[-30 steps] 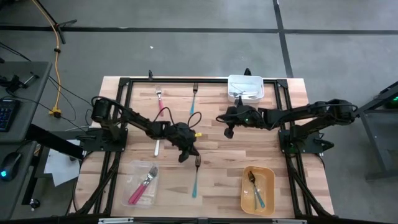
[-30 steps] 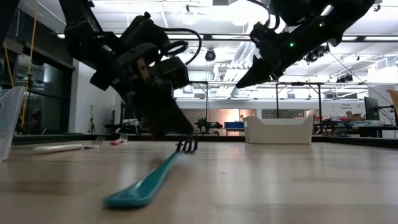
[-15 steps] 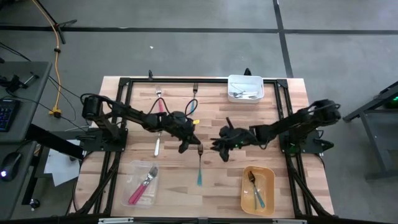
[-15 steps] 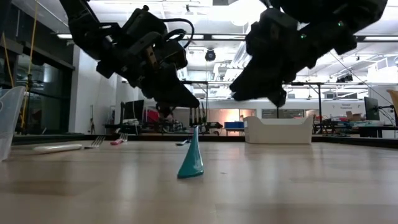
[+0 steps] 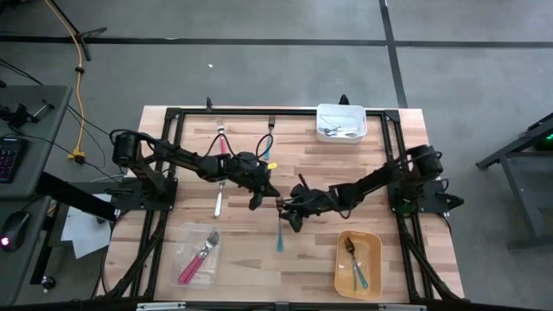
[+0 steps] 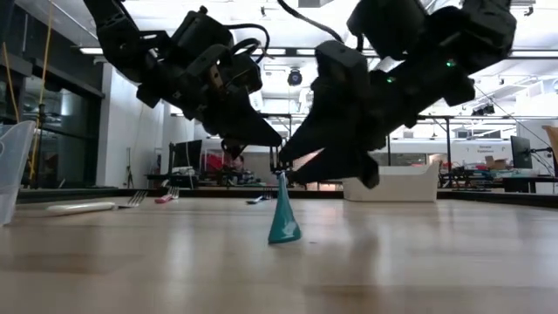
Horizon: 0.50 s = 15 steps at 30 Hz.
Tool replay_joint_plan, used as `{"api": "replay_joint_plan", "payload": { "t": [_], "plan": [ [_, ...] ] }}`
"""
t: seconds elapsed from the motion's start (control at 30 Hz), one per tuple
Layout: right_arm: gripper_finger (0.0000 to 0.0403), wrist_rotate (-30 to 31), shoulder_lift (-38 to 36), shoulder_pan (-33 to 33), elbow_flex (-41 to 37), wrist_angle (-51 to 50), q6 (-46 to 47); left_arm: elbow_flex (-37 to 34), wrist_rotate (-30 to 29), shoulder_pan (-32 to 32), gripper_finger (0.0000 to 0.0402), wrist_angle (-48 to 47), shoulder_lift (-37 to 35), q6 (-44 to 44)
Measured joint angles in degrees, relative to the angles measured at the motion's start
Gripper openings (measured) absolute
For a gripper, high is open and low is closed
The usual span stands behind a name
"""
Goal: Sort silverware by color (type)
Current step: Put the bottom blue fork into the yellow bin
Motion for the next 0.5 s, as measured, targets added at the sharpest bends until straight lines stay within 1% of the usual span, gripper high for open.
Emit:
{"api": "replay_joint_plan", "payload": {
  "t": [0.17, 0.27, 0.37, 0.5],
  "plan": [
    [0.0173, -0.4, 3.8, 0.0, 3.3, -0.4, -0.1, 0.0, -1.7, 0.0, 0.0000, 0.0, 0.0, 0.0],
    [0.0160, -0.1, 5.0, 0.0, 4.3, -0.6, 0.1, 0.0, -2.1, 0.0, 0.0000, -0.1, 0.0, 0.1],
    [0.0130, 0.2, 5.2, 0.0, 4.8, -0.8, 0.4, 0.0, -2.1, 0.0, 0.0000, 0.0, 0.0, -0.1],
    [0.0067, -1.7, 5.2, 0.0, 5.0, -0.9, 1.5, 0.0, -3.5, -0.1, 0.0006, 0.4, -0.1, -1.7]
  ]
}}
